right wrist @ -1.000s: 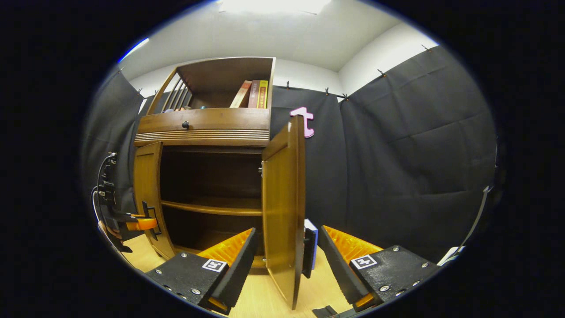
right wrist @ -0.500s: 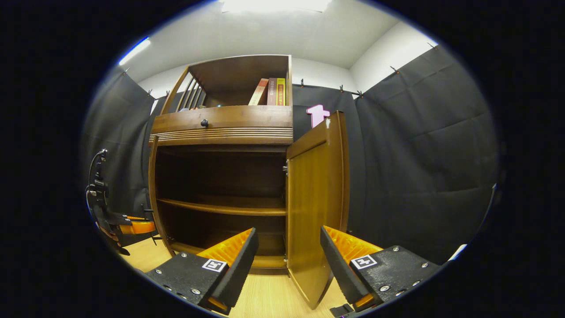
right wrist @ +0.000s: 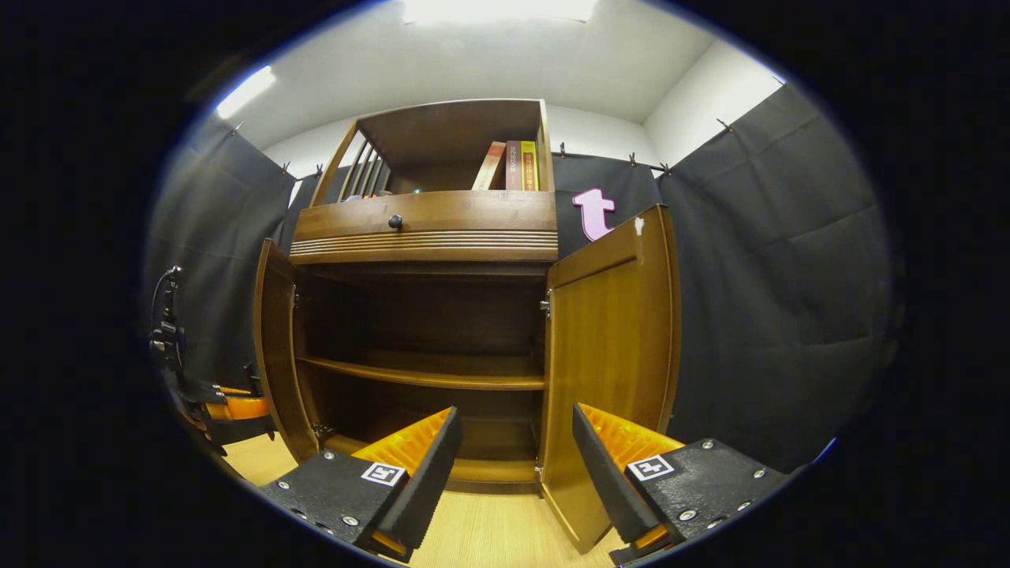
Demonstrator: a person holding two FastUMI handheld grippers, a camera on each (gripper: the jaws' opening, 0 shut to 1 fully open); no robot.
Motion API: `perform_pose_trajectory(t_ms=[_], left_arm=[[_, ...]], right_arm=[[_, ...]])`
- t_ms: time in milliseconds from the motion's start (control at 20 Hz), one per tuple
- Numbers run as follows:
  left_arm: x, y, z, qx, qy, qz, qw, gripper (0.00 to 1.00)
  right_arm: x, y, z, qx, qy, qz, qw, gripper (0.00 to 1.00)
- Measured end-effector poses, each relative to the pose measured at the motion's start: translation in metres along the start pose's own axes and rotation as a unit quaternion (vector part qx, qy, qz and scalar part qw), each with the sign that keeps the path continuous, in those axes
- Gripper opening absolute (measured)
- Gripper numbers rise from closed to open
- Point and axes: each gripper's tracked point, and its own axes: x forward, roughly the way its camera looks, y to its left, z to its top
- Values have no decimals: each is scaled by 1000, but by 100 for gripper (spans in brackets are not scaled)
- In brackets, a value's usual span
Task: Open the right door of the double-door shoe cabinet with the right hand, and open the left door with the left hand.
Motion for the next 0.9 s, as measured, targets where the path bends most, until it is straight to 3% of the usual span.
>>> perform_pose_trajectory(t_ms=[250, 300, 450, 650, 700, 750, 850, 900], left_arm=[[-18, 22, 1, 7, -3, 36, 999, 27], [-21, 28, 1, 16, -3, 44, 999, 19], [-31, 48, 5, 26, -5, 62, 998, 18], [-39, 60, 4, 14, -1, 62, 998, 18], [-40, 64, 3, 14, -1, 62, 998, 18], [-42, 66, 3, 14, 0, 64, 998, 17], [-44, 71, 2, 17, 0, 66, 998, 17], [-44, 73, 2, 18, 1, 67, 998, 17]], right_arm=[[3, 17, 2, 2, -1, 17, 1000, 97], [3, 20, 2, 2, -1, 20, 1000, 98], [1, 31, 5, 1, -6, 30, 1000, 97], [0, 44, 8, 0, -11, 43, 999, 98], [0, 45, 8, 0, -11, 45, 999, 87], [0, 46, 8, -1, -11, 46, 999, 98], [0, 47, 8, -1, -12, 45, 999, 98], [0, 47, 9, -1, -12, 45, 999, 87]])
